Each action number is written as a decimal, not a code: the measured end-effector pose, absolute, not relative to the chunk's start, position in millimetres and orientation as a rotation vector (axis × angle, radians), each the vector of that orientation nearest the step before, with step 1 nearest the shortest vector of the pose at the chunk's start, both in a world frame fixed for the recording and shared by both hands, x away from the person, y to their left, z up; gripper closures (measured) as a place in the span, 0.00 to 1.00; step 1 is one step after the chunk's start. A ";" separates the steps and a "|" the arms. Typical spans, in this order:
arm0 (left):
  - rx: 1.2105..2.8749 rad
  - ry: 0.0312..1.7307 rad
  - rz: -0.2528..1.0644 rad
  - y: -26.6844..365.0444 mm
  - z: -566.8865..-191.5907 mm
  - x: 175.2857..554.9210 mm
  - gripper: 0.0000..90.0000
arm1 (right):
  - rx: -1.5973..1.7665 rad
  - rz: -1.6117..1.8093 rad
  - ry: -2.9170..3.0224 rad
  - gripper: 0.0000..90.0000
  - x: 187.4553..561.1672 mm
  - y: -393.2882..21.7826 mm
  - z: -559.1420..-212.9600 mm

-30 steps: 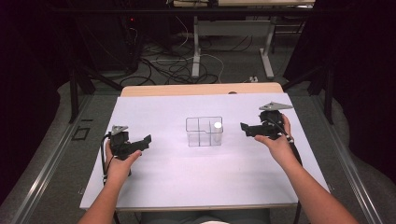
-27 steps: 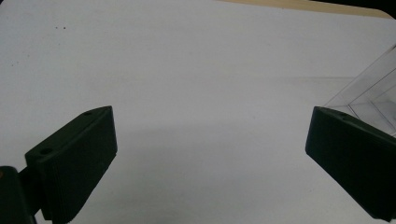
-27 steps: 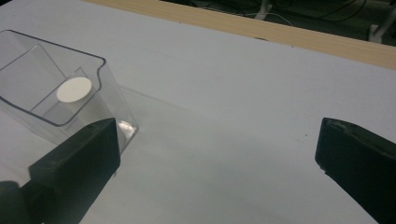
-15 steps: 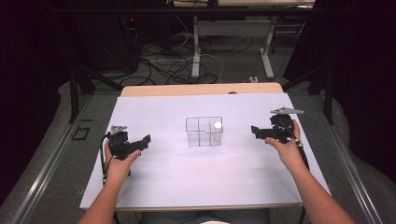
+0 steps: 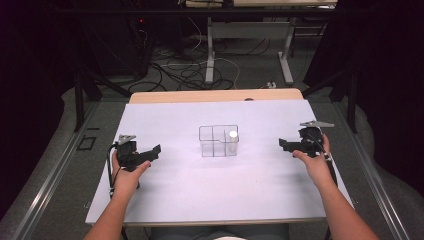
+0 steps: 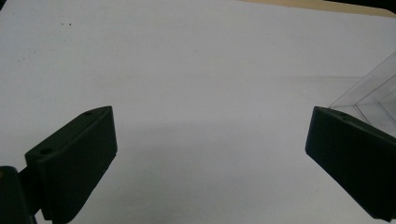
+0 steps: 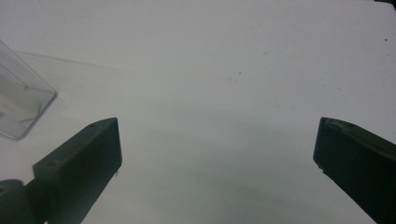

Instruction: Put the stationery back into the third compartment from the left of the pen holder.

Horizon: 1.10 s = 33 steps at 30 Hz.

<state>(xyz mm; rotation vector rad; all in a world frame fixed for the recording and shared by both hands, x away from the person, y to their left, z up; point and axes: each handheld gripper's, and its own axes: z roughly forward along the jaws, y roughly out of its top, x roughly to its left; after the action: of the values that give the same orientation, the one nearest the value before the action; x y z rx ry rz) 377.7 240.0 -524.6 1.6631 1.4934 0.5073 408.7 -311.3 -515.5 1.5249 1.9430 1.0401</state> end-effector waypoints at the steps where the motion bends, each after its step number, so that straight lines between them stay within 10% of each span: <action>1: 1.663 1.493 0.508 240.0 -524.6 377.8 0.02 | 1.525 1.034 1.941 0.01 408.7 -313.1 -517.0; 33: 1.658 1.501 0.513 243.3 -526.3 379.5 0.02 | 1.653 0.984 1.870 0.02 411.2 -334.9 -542.7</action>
<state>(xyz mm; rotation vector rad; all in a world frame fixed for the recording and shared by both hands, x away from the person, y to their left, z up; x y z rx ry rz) 379.5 243.3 -526.3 1.6581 1.5006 0.5129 411.2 -334.9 -542.7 1.6529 1.8698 0.9843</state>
